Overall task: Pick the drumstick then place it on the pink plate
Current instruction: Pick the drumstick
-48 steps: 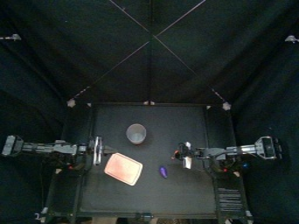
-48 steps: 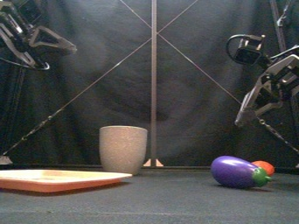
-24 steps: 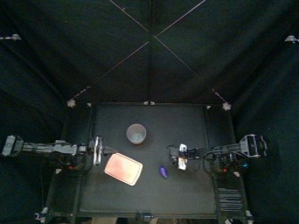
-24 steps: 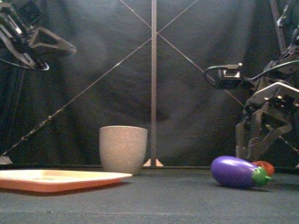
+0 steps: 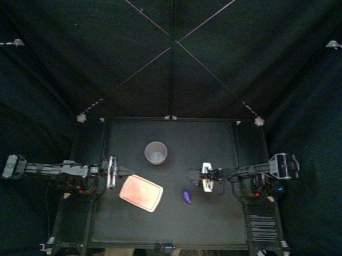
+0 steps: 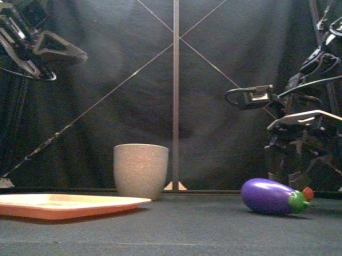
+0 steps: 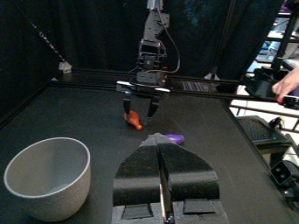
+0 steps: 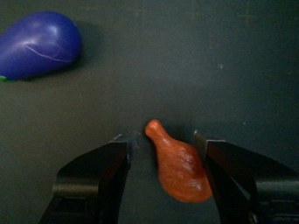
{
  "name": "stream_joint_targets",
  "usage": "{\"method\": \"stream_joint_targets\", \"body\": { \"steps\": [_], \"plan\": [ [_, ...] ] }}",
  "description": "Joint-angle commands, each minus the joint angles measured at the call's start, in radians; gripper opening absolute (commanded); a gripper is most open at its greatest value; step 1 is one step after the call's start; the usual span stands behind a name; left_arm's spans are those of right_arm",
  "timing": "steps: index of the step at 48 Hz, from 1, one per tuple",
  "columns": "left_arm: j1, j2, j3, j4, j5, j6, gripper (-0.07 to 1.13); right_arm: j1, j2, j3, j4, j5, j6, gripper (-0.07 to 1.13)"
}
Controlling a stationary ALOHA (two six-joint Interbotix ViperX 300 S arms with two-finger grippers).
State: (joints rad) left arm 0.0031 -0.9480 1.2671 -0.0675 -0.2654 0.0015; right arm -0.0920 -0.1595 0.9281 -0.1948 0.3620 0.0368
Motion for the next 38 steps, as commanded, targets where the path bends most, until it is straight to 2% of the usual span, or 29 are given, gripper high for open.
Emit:
{"method": "stream_joint_targets", "body": {
  "steps": [1, 23, 38],
  "plan": [
    [0.003, 0.005, -0.011, -0.002, -0.009, 0.000, 0.03, -0.009, -0.005, -0.038, -0.034, 0.055, -0.005, 0.90],
    [0.005, 0.005, 0.003, -0.003, -0.011, -0.003, 0.03, -0.005, 0.080, -0.051, -0.025, 0.060, -0.002, 0.87],
    [0.005, 0.003, 0.003, -0.003, -0.015, -0.003, 0.03, 0.000, 0.097, -0.051, -0.005, 0.060, 0.000, 0.52]
  ]
}}
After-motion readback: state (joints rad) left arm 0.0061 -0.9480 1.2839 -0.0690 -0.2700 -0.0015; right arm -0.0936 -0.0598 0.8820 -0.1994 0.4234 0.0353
